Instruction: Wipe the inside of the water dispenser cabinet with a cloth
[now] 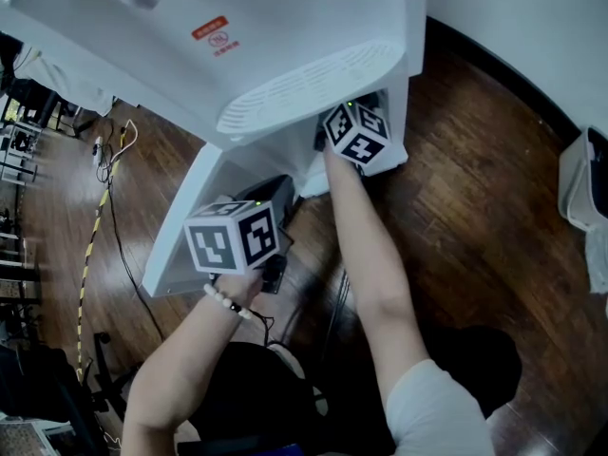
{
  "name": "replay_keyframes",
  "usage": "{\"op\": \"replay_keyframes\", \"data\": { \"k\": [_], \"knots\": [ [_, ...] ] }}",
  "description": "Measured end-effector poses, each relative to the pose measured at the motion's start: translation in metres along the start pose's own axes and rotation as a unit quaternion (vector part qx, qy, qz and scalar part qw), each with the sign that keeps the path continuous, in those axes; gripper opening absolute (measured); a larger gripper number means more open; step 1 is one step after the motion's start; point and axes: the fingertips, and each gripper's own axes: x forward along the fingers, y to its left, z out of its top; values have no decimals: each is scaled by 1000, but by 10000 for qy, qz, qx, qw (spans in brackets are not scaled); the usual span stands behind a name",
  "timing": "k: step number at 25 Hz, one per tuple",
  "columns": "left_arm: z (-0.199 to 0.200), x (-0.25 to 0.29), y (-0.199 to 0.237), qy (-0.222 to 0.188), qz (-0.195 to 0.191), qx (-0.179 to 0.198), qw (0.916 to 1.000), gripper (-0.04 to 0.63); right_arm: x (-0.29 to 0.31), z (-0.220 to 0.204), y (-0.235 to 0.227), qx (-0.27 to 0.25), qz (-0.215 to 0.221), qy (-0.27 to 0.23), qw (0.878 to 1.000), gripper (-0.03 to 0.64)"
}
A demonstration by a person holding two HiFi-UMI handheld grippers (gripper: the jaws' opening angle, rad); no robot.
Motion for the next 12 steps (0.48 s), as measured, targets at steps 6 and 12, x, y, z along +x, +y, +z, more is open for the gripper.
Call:
{"op": "replay_keyframes", "data": {
  "k": [6, 12],
  "knots": [
    [2, -2, -3, -12, -8, 46, 10000, -2, -2, -12, -17, 256, -381, 219, 9987, 37],
    [1, -1, -4, -3, -11, 41, 10000, -2, -11, -51, -45, 513, -815, 642, 9933, 37]
  ]
}}
